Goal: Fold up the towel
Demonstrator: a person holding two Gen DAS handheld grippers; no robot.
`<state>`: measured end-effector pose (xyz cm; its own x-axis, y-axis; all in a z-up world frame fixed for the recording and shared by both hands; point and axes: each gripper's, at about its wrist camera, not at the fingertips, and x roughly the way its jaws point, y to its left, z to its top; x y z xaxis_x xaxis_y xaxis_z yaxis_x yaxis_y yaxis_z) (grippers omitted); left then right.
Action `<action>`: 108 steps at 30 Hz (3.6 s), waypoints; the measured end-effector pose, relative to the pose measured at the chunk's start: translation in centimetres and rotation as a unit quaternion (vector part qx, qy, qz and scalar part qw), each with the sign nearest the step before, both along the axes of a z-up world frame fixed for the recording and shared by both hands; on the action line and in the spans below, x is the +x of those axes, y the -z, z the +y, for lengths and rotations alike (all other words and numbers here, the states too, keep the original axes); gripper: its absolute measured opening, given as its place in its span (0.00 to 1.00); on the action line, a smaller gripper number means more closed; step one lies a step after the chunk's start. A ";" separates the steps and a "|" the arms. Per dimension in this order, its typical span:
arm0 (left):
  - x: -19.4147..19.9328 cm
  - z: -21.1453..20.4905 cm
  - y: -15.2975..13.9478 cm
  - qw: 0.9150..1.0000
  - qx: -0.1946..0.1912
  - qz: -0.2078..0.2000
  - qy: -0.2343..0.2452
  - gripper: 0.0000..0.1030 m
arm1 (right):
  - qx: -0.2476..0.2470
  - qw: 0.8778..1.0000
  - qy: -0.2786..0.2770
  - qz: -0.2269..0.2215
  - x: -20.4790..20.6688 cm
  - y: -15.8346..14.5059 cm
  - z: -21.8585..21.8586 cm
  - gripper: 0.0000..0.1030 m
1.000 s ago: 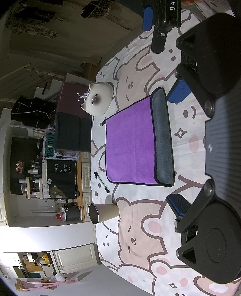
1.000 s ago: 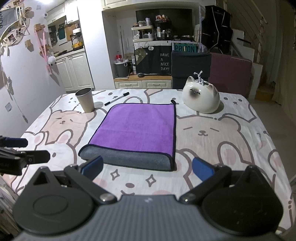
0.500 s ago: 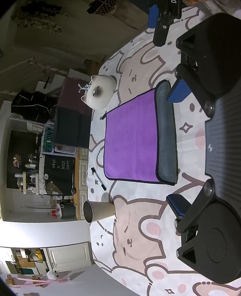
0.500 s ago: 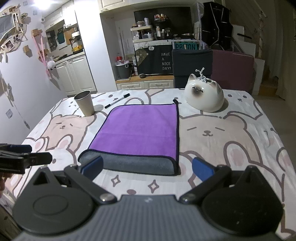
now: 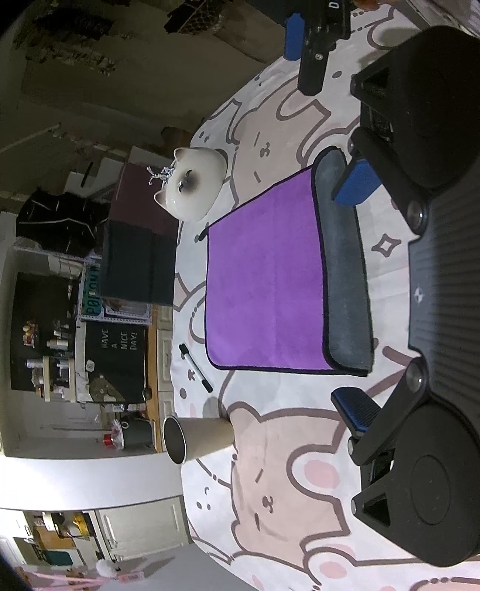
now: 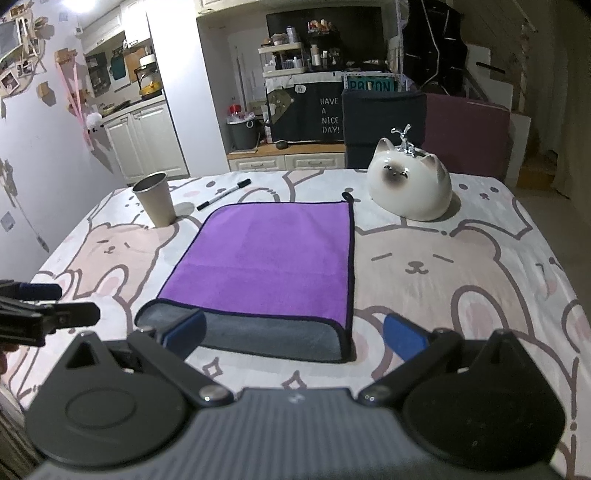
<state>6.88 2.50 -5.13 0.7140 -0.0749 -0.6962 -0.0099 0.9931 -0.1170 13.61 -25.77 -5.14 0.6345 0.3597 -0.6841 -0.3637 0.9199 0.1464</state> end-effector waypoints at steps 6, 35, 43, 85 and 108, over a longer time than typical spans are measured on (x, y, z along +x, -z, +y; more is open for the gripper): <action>1.9 0.4 1.2 1.000 -0.009 -0.001 0.011 1.00 | 0.007 1.000 -0.010 0.012 1.7 0.7 0.0 1.00; 8.7 4.2 8.2 0.997 0.007 0.073 0.011 1.00 | 0.047 0.991 -0.122 0.022 7.5 8.0 -2.8 1.00; 8.9 5.3 8.4 0.998 -0.007 0.046 0.032 1.00 | 0.083 0.979 -0.155 0.101 9.2 9.7 -2.2 0.99; 11.1 8.5 11.8 0.983 -0.096 0.147 0.058 0.06 | 0.062 0.975 -0.117 0.178 10.4 10.7 -2.0 0.05; 12.1 8.9 8.7 0.992 -0.092 0.076 0.032 0.04 | 0.065 0.986 -0.076 0.132 12.4 8.7 -0.7 0.04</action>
<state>18.97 11.45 -13.79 0.5917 -0.2518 -0.7659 0.0203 0.9543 -0.2981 26.03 -26.50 -13.83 0.3727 0.5316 -0.7606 -0.4291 0.8255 0.3667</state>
